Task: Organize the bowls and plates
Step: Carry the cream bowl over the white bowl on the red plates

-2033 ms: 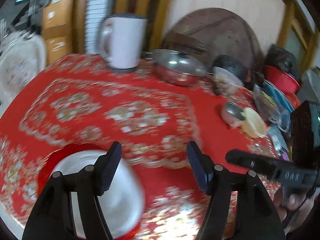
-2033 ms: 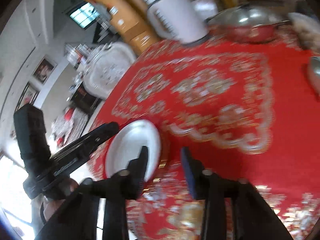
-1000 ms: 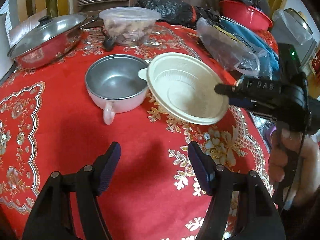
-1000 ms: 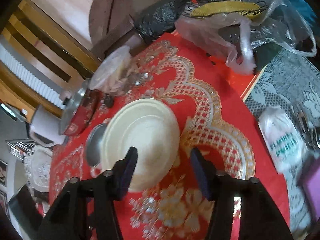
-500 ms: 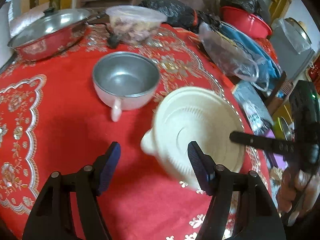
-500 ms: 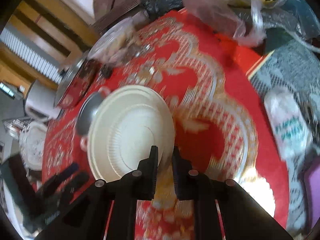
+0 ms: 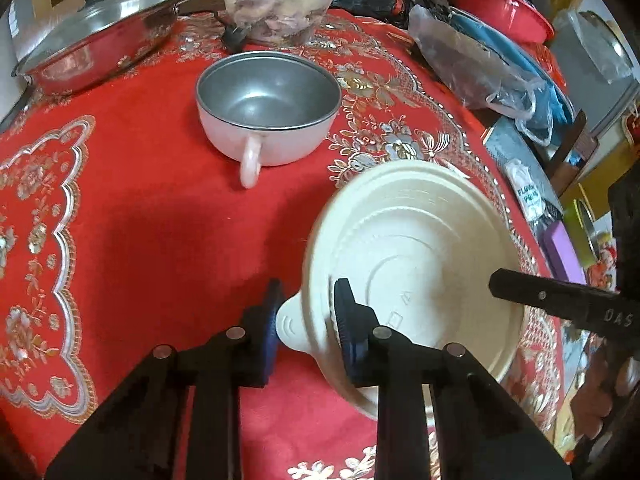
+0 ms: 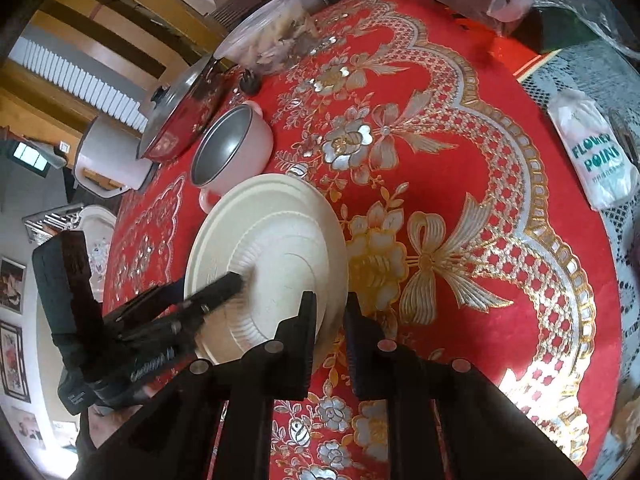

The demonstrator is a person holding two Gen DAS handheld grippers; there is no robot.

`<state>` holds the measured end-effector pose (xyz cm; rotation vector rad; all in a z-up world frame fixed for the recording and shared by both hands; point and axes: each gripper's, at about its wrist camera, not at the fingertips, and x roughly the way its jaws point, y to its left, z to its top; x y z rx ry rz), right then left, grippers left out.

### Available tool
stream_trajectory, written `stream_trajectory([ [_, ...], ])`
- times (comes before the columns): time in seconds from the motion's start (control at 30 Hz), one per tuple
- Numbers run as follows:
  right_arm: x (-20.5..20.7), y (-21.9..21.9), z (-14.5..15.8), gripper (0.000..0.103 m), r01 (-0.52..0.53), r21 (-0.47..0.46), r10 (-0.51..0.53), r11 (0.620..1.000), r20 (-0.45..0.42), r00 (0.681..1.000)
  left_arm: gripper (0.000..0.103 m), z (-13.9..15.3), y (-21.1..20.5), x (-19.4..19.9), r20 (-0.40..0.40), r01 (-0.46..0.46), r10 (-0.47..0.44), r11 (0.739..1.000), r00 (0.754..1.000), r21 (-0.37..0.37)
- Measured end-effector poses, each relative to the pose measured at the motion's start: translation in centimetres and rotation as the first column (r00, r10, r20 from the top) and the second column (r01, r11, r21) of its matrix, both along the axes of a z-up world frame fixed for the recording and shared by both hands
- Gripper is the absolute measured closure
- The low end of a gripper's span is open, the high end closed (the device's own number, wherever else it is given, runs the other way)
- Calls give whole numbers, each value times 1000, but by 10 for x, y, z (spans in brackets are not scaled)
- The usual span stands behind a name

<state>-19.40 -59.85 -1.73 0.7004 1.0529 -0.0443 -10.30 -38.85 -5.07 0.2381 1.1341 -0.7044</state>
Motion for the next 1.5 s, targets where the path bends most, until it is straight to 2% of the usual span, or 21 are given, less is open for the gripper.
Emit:
stream_trajectory([
  [0.1, -1, 1, 2, 89, 3, 23, -3, 1000, 6, 1000, 81, 5, 7, -2, 4, -5, 5, 1000, 1000, -1],
  [0.4, 2, 32, 25, 89, -29, -4, 29, 1000, 30, 999, 81, 39, 56, -6, 62, -31, 31, 999, 998, -8],
  [0.63, 7, 83, 54, 88, -107, -28, 108, 994, 64, 992, 81, 66, 121, -12, 111, -93, 96, 995, 989, -33],
  [0.83, 21, 139, 79, 86, -194, -66, 199, 979, 92, 976, 81, 86, 192, -14, 155, -175, 182, 983, 971, -56],
  [1.03, 41, 213, 101, 85, -300, -103, 311, 948, 110, 944, 80, 103, 270, -14, 166, -263, 272, 962, 948, -71],
  [1.23, 63, 295, 119, 85, -417, -115, 430, 901, 125, 894, 80, 117, 354, -16, 163, -354, 363, 932, 918, -81],
  [1.37, 76, 349, 123, 85, -499, -87, 506, 862, 139, 851, 80, 115, 399, -19, 161, -421, 426, 905, 890, -69],
  [1.5, 86, 397, 113, 84, -566, -58, 569, 822, 130, 812, 80, 98, 429, -21, 134, -475, 479, 878, 868, -62],
])
